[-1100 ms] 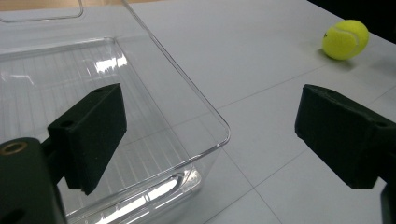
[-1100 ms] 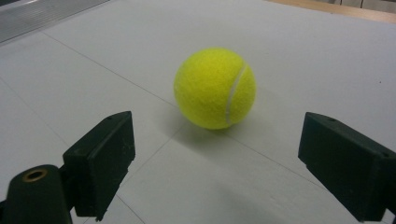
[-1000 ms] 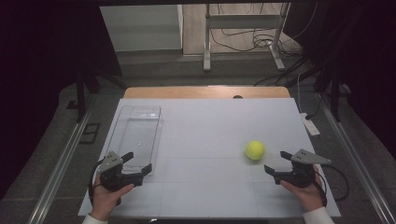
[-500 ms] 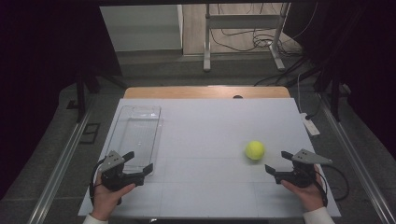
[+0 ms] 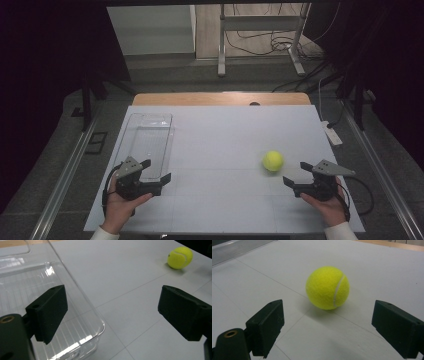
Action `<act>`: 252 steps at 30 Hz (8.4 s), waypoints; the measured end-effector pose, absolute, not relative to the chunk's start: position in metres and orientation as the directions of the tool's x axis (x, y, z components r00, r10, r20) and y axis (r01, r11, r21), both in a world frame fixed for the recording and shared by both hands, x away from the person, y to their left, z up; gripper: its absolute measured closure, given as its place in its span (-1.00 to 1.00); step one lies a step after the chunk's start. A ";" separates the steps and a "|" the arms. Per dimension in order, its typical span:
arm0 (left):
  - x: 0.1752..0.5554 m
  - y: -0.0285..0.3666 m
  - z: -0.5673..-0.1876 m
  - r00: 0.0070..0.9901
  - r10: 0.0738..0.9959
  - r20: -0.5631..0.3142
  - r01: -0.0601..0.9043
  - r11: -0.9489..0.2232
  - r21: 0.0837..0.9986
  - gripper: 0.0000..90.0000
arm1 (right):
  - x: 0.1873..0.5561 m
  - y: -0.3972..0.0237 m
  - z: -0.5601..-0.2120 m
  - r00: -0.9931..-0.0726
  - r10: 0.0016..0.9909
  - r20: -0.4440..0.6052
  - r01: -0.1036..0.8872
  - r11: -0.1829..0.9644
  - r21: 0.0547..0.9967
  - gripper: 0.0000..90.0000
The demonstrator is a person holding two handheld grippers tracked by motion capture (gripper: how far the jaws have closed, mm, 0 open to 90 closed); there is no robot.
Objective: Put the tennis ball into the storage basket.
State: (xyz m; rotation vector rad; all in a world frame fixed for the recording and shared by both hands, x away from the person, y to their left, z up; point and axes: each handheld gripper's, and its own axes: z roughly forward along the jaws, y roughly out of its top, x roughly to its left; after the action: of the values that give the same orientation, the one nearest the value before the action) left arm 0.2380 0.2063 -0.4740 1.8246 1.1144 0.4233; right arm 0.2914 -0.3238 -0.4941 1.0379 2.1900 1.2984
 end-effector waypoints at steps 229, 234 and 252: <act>0.364 -0.001 -0.423 0.787 0.599 -0.148 0.462 -0.413 0.785 -0.76 | 0.291 -0.328 -0.501 -0.656 0.754 0.022 0.403 0.326 0.855 -0.75; 0.366 -0.006 -0.425 0.790 0.595 -0.147 0.464 -0.423 0.778 -0.76 | 0.291 -0.328 -0.501 -0.657 0.754 0.022 0.403 0.326 0.855 -0.75; 0.374 -0.020 -0.432 0.794 0.589 -0.152 0.473 -0.441 0.762 -0.76 | 0.290 -0.328 -0.501 -0.658 0.753 0.021 0.400 0.326 0.856 -0.75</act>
State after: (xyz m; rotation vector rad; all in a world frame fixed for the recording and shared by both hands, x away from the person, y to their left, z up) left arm 0.3736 -0.0200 -0.4318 2.1160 0.7844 0.1700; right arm 0.2903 -0.3281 -0.5008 1.0225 2.2153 1.2658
